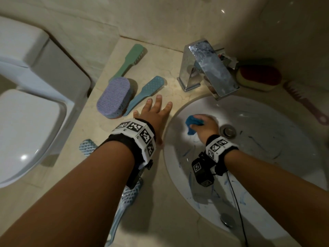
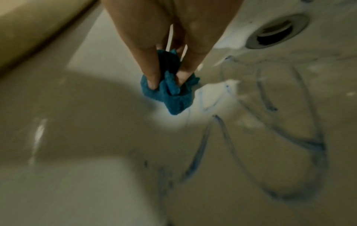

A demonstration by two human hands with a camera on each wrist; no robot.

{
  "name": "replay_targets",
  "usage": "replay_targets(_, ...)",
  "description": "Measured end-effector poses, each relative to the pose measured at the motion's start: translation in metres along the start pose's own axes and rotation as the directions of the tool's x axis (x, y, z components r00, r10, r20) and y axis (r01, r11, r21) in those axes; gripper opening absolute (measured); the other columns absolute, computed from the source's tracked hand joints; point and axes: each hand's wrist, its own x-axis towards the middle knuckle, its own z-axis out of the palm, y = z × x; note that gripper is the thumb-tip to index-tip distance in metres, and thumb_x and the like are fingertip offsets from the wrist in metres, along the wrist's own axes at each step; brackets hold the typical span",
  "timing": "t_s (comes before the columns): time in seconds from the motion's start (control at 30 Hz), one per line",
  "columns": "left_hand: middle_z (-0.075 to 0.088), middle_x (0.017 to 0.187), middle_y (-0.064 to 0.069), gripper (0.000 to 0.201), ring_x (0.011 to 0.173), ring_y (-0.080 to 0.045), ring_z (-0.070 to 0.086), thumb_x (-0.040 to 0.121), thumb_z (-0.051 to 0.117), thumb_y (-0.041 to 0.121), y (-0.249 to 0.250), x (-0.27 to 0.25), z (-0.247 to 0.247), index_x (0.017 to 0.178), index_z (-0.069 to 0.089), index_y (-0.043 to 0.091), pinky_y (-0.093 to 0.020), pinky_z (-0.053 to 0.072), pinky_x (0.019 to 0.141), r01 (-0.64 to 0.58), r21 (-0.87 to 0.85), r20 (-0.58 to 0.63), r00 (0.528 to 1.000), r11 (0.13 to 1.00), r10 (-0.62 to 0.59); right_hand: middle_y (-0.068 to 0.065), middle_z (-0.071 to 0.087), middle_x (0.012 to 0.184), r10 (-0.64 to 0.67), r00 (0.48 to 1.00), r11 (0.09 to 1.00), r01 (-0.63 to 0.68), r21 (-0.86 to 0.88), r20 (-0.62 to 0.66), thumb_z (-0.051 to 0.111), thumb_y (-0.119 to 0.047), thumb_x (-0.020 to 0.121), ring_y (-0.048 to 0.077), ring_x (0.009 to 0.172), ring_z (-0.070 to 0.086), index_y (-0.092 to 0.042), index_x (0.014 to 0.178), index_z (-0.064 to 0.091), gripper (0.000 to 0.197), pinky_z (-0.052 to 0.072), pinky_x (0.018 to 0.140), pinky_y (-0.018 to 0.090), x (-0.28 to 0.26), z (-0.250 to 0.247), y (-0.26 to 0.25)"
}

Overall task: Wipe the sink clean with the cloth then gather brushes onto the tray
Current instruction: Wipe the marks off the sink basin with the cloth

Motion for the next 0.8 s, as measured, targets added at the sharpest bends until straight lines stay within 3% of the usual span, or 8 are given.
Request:
replay_targets(0.1,-0.027,0.155,-0.003,0.127,0.145,-0.03,-0.016,0.068,0.083,0.03,-0.001,0.0,0.0,0.148,-0.015,0.032,-0.062,0.013,0.111,0.0,0.005,0.002,1.0,1.0,0.0,0.015,0.065,0.114,-0.063,0.994,0.991,0.073,-0.115,0.091,0.069,0.003,0.074,0.026,0.108,0.06,-0.005,0.106,0.067,0.033,0.049,0.091,0.029,-0.013,0.012,0.01)
replay_targets(0.2,-0.027,0.155,-0.003,0.128,0.145,-0.03,-0.016,0.066,0.084,0.03,-0.001,0.0,0.0,0.148,-0.015,0.033,-0.063,0.012,0.111,-0.001,-0.003,0.001,1.0,1.0,0.001,0.005,0.063,0.107,-0.051,0.995,0.999,0.049,0.019,0.089,0.069,0.003,0.076,0.026,0.106,0.061,-0.008,0.108,0.066,0.034,0.048,0.09,0.028,-0.011,0.007,0.01)
replay_targets(0.3,-0.026,0.155,-0.003,0.129,0.145,-0.03,-0.017,0.066,0.084,0.03,0.0,-0.001,0.0,0.148,-0.014,0.033,-0.062,0.012,0.111,0.003,-0.008,-0.004,1.0,1.0,-0.003,0.009,0.062,0.106,0.049,0.996,0.994,-0.041,0.099,-0.08,0.068,0.002,0.079,0.023,0.1,0.059,-0.004,0.109,0.062,0.031,0.048,0.086,0.026,0.012,-0.005,0.0)
replay_targets(0.37,-0.027,0.155,-0.003,0.128,0.145,-0.029,-0.017,0.066,0.084,0.029,-0.001,0.0,0.001,0.148,-0.015,0.033,-0.062,0.012,0.111,0.002,-0.009,-0.009,1.0,1.0,-0.002,0.009,0.061,0.104,0.068,0.99,0.989,-0.05,0.142,-0.126,0.069,0.002,0.078,0.029,0.104,0.06,-0.008,0.102,0.061,0.027,0.05,0.094,0.037,0.019,-0.006,-0.003)
replay_targets(0.57,-0.028,0.155,-0.003,0.128,0.145,-0.03,-0.018,0.067,0.083,0.032,-0.001,0.001,0.001,0.148,-0.016,0.032,-0.063,0.012,0.111,-0.001,-0.003,0.003,1.0,1.0,0.001,0.004,0.062,0.099,-0.112,0.96,0.975,0.156,-0.158,0.258,0.074,-0.005,0.074,0.015,0.092,0.056,-0.011,0.1,0.067,0.027,0.042,0.08,0.022,-0.027,0.011,0.007)
replay_targets(0.67,-0.028,0.155,-0.003,0.128,0.145,-0.03,-0.018,0.067,0.083,0.031,-0.001,0.001,0.001,0.148,-0.016,0.032,-0.063,0.012,0.111,0.004,-0.007,0.004,1.0,1.0,-0.004,0.003,0.064,0.098,-0.163,0.928,0.932,0.257,-0.256,0.336,0.074,-0.009,0.075,0.016,0.091,0.057,-0.01,0.101,0.067,0.027,0.04,0.074,0.018,-0.027,0.007,0.006)
replay_targets(0.73,-0.028,0.155,-0.003,0.128,0.145,-0.03,-0.018,0.067,0.083,0.03,-0.001,0.001,0.0,0.148,-0.016,0.033,-0.063,0.012,0.111,0.003,-0.009,0.003,1.0,1.0,-0.003,-0.005,0.059,0.089,-0.117,0.96,0.976,0.158,-0.146,0.256,0.073,-0.004,0.076,0.014,0.09,0.053,-0.008,0.103,0.065,0.029,0.041,0.065,0.015,-0.016,0.005,-0.001)
replay_targets(0.8,-0.027,0.155,-0.003,0.129,0.145,-0.031,-0.017,0.066,0.083,0.03,-0.001,0.0,0.0,0.148,-0.016,0.033,-0.064,0.012,0.11,0.0,-0.01,0.0,1.0,1.0,0.0,-0.012,0.054,0.081,-0.072,0.991,0.997,0.075,-0.017,0.114,0.071,0.001,0.076,0.015,0.09,0.053,-0.007,0.1,0.063,0.027,0.046,0.07,0.017,-0.001,0.005,-0.006)
